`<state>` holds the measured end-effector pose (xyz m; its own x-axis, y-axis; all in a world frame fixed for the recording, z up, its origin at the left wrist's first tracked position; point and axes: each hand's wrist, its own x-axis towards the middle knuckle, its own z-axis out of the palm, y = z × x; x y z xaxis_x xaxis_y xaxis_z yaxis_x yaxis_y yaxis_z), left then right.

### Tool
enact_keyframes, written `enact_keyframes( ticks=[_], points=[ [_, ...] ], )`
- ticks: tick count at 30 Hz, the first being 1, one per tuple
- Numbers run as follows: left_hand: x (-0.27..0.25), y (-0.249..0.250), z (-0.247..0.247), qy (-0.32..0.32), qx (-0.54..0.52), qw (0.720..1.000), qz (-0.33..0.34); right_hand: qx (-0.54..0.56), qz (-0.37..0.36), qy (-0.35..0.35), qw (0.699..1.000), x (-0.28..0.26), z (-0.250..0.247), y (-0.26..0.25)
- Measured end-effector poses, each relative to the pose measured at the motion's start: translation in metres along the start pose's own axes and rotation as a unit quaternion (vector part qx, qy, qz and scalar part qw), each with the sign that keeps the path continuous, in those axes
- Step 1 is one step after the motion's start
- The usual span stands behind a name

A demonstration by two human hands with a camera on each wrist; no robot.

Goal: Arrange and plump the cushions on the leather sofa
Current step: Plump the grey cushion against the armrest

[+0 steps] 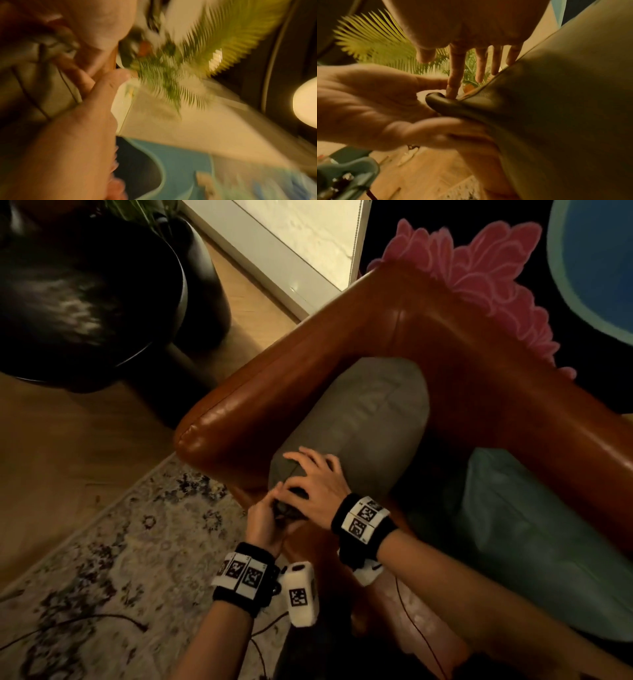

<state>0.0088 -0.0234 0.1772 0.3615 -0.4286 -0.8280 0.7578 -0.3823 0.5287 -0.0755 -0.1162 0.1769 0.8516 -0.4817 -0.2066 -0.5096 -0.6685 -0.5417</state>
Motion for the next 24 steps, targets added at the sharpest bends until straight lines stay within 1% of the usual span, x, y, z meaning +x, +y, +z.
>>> enact_keyframes(
  ticks=[1, 3, 5, 6, 7, 8, 9, 10, 11, 12, 13, 14, 16, 18, 19, 21, 23, 24],
  points=[
    [0.007, -0.004, -0.002, 0.013, 0.036, 0.999, 0.019, -0.016, 0.001, -0.018, 1.000, 0.004, 0.000, 0.009],
    [0.018, -0.009, -0.006, 0.039, 0.103, 0.992, 0.061, -0.061, 0.012, -0.016, 0.998, 0.013, -0.008, 0.032],
    [0.027, -0.017, -0.013, 0.070, 0.150, 0.982, 0.087, -0.127, 0.059, 0.010, 0.990, 0.027, -0.032, 0.066],
    [0.029, -0.020, -0.017, 0.084, 0.154, 0.980, 0.088, -0.161, 0.094, 0.022, 0.982, 0.034, -0.046, 0.088],
    [0.030, -0.024, -0.021, 0.095, 0.154, 0.980, 0.086, -0.186, 0.144, 0.032, 0.971, 0.039, -0.062, 0.110],
    [0.030, -0.026, -0.023, 0.102, 0.162, 0.978, 0.084, -0.191, 0.214, 0.043, 0.957, 0.043, -0.077, 0.138],
    [0.028, -0.028, -0.024, 0.106, 0.172, 0.976, 0.084, -0.174, 0.301, 0.055, 0.936, 0.043, -0.091, 0.161],
    [0.026, -0.031, -0.025, 0.108, 0.178, 0.974, 0.086, -0.126, 0.393, 0.064, 0.908, 0.042, -0.104, 0.181],
    [0.024, -0.030, -0.024, 0.116, 0.185, 0.972, 0.089, -0.051, 0.464, 0.074, 0.881, 0.040, -0.114, 0.196],
    [0.024, -0.029, -0.022, 0.130, 0.190, 0.968, 0.099, 0.038, 0.494, 0.080, 0.865, 0.039, -0.121, 0.205],
    [0.024, -0.025, -0.021, 0.148, 0.202, 0.962, 0.105, 0.122, 0.483, 0.088, 0.863, 0.038, -0.127, 0.204],
    [0.027, -0.024, -0.021, 0.160, 0.212, 0.957, 0.114, 0.184, 0.449, 0.102, 0.868, 0.040, -0.132, 0.199],
    [0.029, -0.023, -0.016, 0.172, 0.238, 0.947, 0.131, 0.229, 0.394, 0.161, 0.875, 0.047, -0.134, 0.182],
    [0.025, -0.021, -0.008, 0.164, 0.255, 0.938, 0.171, 0.209, 0.350, 0.228, 0.884, 0.050, -0.125, 0.165],
    [0.025, -0.020, -0.008, 0.164, 0.250, 0.934, 0.197, 0.188, 0.329, 0.243, 0.893, 0.049, -0.120, 0.157],
    [0.020, -0.013, -0.015, 0.177, 0.223, 0.928, 0.240, 0.134, 0.289, 0.249, 0.914, 0.039, -0.117, 0.144],
    [0.014, -0.006, -0.034, 0.197, 0.188, 0.927, 0.256, 0.115, 0.271, 0.268, 0.917, 0.030, -0.124, 0.145],
    [0.010, -0.004, -0.042, 0.202, 0.188, 0.924, 0.265, 0.112, 0.267, 0.276, 0.917, 0.025, -0.128, 0.149]
  ],
)
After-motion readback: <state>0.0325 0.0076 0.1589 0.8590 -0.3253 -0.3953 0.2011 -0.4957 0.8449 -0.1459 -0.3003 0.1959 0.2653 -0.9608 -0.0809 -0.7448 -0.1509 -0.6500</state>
